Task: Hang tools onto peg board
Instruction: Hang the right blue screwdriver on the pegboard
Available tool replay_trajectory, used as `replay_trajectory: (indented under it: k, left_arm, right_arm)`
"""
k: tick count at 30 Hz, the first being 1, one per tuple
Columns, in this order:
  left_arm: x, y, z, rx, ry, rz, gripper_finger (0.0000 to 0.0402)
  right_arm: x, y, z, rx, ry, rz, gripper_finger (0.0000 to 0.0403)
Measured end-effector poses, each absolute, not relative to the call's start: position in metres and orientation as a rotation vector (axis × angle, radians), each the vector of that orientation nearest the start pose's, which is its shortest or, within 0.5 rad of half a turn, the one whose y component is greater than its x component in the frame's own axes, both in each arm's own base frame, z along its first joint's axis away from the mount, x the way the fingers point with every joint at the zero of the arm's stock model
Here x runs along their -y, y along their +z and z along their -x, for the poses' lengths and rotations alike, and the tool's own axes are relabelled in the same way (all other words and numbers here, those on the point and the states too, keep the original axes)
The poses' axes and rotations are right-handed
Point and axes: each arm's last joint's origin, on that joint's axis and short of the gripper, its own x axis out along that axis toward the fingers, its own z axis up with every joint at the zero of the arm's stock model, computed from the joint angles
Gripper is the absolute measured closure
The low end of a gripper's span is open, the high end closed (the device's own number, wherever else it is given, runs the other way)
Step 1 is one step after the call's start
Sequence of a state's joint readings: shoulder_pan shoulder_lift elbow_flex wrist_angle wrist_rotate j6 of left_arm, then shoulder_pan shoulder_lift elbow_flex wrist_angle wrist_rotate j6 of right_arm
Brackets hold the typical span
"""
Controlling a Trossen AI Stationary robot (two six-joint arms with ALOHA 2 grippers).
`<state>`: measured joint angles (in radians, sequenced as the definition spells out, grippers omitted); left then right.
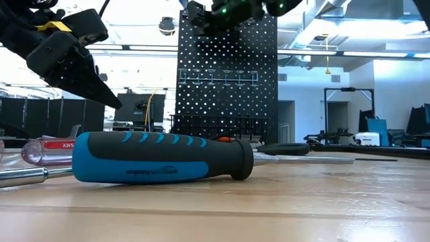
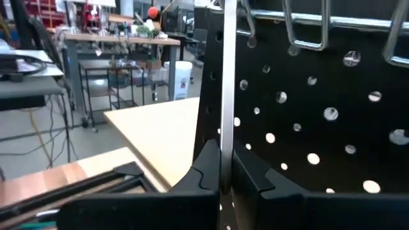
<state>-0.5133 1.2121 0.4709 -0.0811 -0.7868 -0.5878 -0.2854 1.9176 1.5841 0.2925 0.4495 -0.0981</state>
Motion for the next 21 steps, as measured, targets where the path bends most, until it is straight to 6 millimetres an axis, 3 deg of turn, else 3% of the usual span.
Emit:
replay_trajectory:
  k: [4, 11, 16, 21]
  left_arm:
    - [0.085, 0.165, -0.192, -0.547, 0.432, 0.066, 0.0275]
    - [0.085, 0.165, -0.191, -0.552, 0.431, 0.061, 0.0275]
    - [0.085, 0.165, -0.191, -0.551, 0.431, 0.062, 0.0275]
    - [0.085, 0.165, -0.192, -0.547, 0.431, 0.067, 0.0275]
  right_arm:
    - [0.141, 0.306, -0.448, -0.012, -0.735, 0.082, 0.0387]
    - [0.142, 0.295, -0.456, 0.065, -0.724, -0.013, 0.0379]
    - [0.141, 0.29, -0.457, 0.02, -0.715, -0.008, 0.0365]
    - [0.139, 0.265, -0.459, -0.15, -0.702, 0.006, 0.036]
